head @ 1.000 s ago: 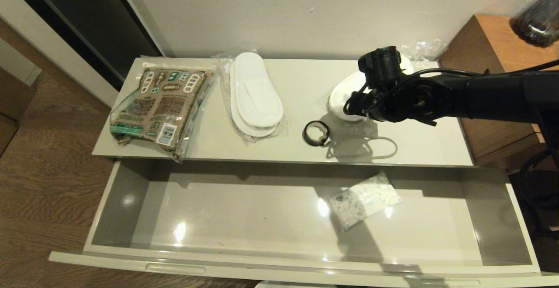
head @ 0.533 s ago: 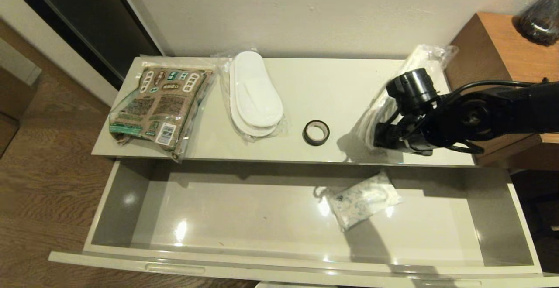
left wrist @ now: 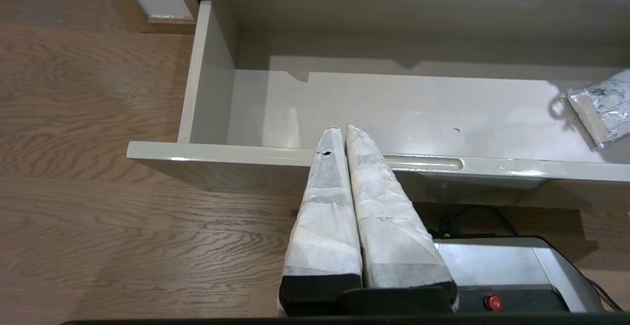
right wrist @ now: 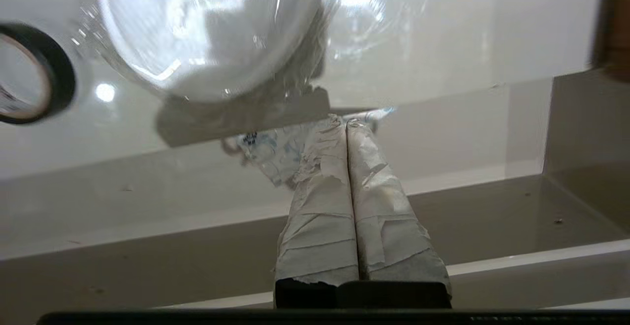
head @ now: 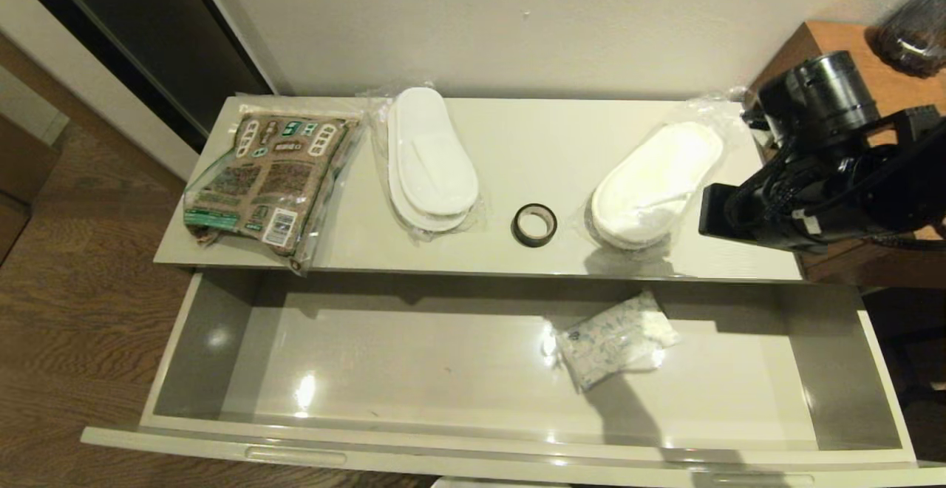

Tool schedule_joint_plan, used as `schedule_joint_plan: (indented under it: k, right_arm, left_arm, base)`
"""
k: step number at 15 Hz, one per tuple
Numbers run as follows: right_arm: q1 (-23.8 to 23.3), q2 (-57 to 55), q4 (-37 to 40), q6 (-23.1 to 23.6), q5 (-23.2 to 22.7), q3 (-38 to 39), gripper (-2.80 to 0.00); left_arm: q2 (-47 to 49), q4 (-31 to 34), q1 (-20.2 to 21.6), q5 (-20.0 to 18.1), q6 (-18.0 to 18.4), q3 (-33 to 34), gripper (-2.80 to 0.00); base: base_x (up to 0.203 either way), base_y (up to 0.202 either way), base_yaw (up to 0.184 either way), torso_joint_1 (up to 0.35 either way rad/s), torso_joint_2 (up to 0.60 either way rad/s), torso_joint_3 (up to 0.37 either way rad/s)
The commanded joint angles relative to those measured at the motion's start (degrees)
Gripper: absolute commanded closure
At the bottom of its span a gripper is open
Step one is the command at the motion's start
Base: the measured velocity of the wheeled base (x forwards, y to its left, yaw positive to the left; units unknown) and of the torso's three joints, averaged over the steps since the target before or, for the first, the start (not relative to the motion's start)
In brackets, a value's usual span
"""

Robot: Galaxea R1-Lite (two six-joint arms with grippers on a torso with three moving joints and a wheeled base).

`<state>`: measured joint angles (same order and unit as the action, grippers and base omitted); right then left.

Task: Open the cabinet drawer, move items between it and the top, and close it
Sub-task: Pick up the disposable slippers on the table

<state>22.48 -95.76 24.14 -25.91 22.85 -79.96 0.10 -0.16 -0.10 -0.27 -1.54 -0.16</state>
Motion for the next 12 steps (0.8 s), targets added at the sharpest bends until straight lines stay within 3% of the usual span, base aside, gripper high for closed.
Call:
schedule_joint_plan:
  k: [1, 2, 3, 9, 12]
  right_arm:
    - [-0.07, -3.1, 0.73, -0.24, 0.33, -5.85, 0.0]
    - [-0.11, -5.92, 0.51, -0.35, 0.71, -7.8, 0.0]
    - [-0.09, -8.57, -0.07, -0.44, 1.25, -9.91, -2.8]
    - [-0.02, -19.91, -6.49, -0.63, 3.59, -19.45, -2.8]
    - [-0.18, -24.47, -7.68, -0.29, 8.76, -23.55, -2.8]
  left_arm:
    - [-0.01, -0.02, 0.01, 0.0, -0.05, -0.02, 0.0]
    - [-0.01, -0.02, 0.01, 0.0, -0.05, -0.02, 0.0]
    - [-0.01, -0.02, 0.01, 0.0, -0.05, -0.02, 0.0]
    - [-0.01, -0.02, 0.01, 0.0, -0.05, -0.02, 0.0]
    - [-0.01, -0.02, 0.01, 0.0, -0.05, -0.02, 0.0]
  base:
    - [0.0, 0.0, 0.0, 0.0, 0.0, 0.0]
    - [0.0, 0.0, 0.0, 0.0, 0.0, 0.0]
    - [0.0, 0.0, 0.0, 0.0, 0.0, 0.0]
    - [0.0, 0.0, 0.0, 0.0, 0.0, 0.0]
    - [0.0, 0.0, 0.0, 0.0, 0.0, 0.0]
